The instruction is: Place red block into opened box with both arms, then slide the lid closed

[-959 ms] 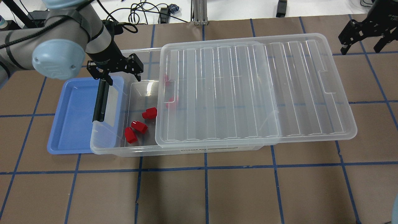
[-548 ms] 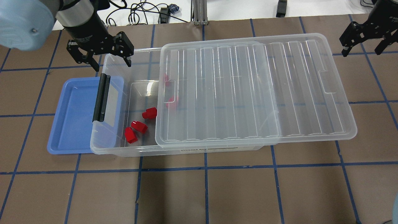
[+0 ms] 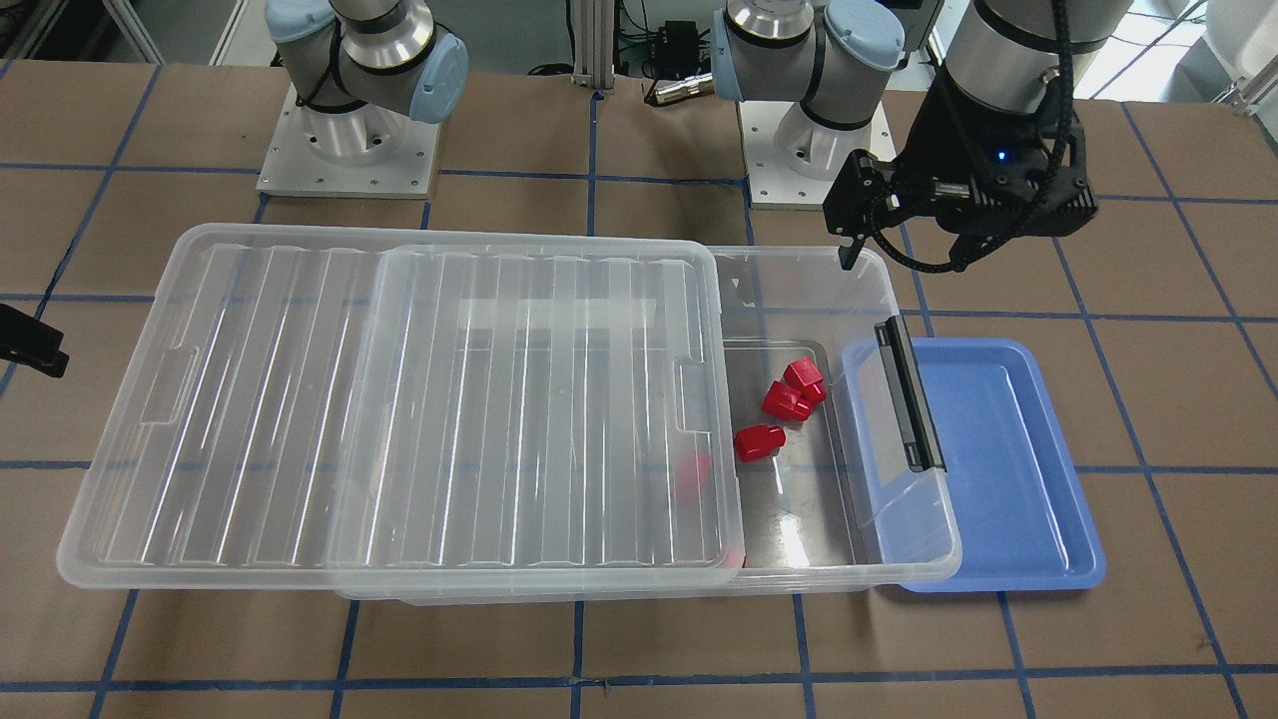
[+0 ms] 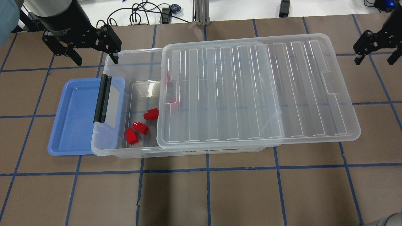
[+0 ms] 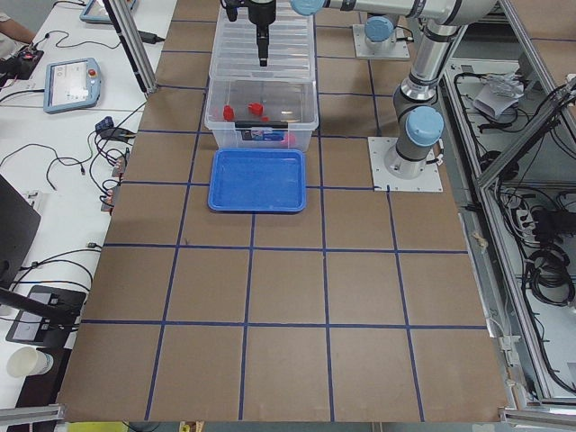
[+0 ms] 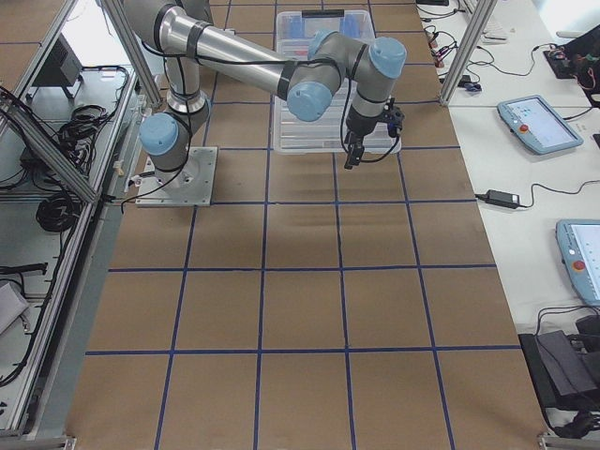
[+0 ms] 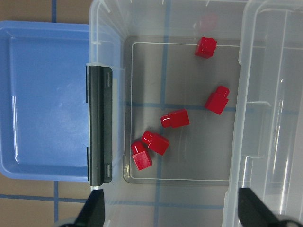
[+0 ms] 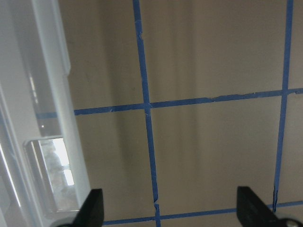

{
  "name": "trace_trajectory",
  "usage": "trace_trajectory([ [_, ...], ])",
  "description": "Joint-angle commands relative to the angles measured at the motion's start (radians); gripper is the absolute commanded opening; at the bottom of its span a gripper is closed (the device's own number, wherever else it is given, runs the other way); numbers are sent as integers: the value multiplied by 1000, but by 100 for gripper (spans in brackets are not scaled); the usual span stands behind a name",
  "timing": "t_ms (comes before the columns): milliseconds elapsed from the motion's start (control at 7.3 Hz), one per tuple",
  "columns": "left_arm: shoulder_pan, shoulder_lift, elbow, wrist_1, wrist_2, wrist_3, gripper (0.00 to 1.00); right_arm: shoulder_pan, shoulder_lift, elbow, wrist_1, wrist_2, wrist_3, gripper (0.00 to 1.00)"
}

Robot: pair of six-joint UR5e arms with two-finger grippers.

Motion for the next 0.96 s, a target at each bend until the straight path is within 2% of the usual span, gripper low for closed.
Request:
trace_trajectory([
  [0,0,7,-14,-2,-6,52,100,-19,2,30,-32,2,14,100],
  [822,2,38,-31,3,-2,46,100,1,57,49,-41,7,29,100],
])
